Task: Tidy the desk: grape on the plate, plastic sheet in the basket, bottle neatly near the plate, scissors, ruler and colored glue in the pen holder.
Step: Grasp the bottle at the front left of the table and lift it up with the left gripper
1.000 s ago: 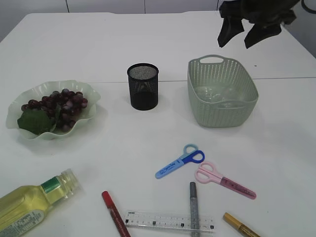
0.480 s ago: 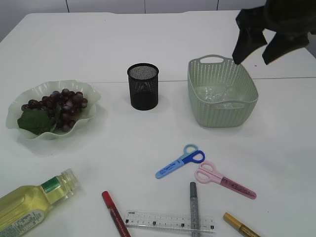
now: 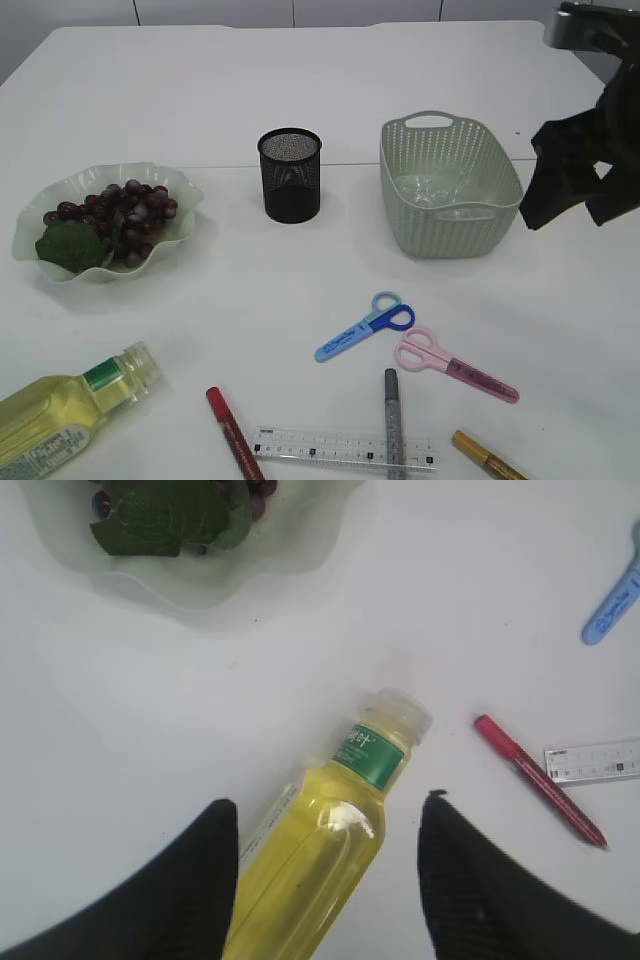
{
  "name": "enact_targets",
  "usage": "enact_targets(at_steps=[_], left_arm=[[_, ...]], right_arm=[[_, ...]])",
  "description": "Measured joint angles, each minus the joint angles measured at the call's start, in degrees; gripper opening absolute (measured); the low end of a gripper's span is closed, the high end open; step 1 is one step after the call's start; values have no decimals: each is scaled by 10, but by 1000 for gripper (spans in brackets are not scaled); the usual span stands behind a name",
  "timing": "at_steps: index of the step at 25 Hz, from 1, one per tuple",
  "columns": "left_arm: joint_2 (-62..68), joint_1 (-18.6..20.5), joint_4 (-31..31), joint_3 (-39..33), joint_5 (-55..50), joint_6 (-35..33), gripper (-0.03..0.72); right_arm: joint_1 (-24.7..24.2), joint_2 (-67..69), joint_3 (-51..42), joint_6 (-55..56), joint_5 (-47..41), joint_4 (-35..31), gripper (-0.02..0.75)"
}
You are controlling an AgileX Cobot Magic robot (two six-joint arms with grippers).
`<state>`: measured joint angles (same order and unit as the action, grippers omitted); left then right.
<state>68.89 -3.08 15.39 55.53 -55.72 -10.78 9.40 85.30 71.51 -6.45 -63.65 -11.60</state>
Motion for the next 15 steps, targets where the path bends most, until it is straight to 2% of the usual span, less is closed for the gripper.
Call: enact_targets(at_steps=[9,12,15], left_arm=[[0,0,0,0,-1,-17,424],[0,-12,0,0,-18,-98,424],[14,-47,-5,0,-45,-199,424]], right_arm=[[0,-91,-94,0,4,1,524],[0,-126,-127,0,4,1,524],[0,-148,-148,-1,4,1,524]])
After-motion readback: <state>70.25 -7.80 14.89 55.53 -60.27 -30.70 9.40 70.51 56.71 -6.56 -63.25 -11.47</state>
